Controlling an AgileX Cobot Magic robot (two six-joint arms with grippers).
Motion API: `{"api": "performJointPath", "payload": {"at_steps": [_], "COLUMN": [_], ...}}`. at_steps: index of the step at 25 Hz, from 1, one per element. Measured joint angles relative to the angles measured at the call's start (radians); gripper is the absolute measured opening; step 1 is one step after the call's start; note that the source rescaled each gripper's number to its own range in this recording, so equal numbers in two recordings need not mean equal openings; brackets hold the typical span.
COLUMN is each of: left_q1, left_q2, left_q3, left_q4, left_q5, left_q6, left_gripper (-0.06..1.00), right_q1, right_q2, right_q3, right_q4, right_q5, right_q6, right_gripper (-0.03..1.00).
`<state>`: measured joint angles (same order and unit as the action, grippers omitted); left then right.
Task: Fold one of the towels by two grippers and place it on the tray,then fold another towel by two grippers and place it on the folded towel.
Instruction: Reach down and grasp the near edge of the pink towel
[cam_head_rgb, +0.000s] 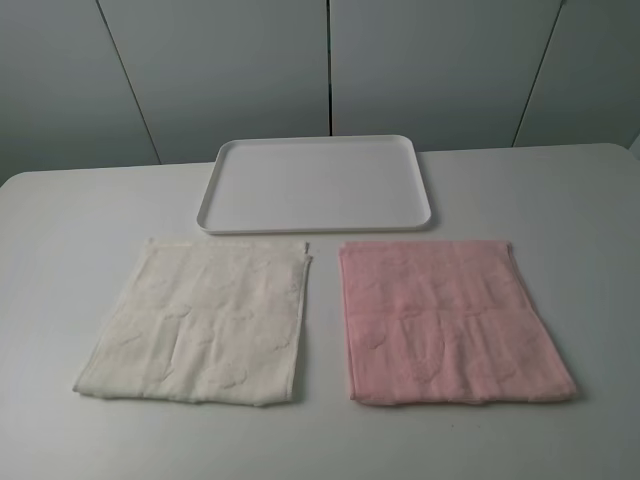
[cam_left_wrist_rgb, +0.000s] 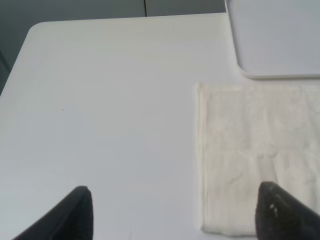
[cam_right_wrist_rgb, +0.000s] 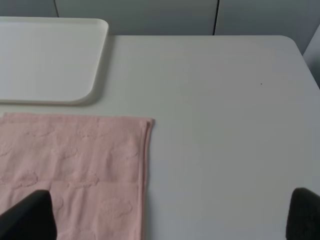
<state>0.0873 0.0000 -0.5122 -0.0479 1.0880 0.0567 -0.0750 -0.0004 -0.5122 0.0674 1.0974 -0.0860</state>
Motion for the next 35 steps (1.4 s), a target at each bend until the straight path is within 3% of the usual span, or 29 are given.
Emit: {"api": "performJointPath", "payload": {"at_steps": [35], "left_q1": [0.000], "left_q2": [0.000], "left_q3": [0.000], "left_q4": [0.000], "left_q5": [0.000], "left_q6": [0.000], "left_gripper": [0.85], "right_q1": [0.000], "right_q2": [0.000], "right_q3": [0.000], "right_q4": [0.000], "right_q5": [0.000], "right_q6": [0.000], "right_gripper": [1.00]}}
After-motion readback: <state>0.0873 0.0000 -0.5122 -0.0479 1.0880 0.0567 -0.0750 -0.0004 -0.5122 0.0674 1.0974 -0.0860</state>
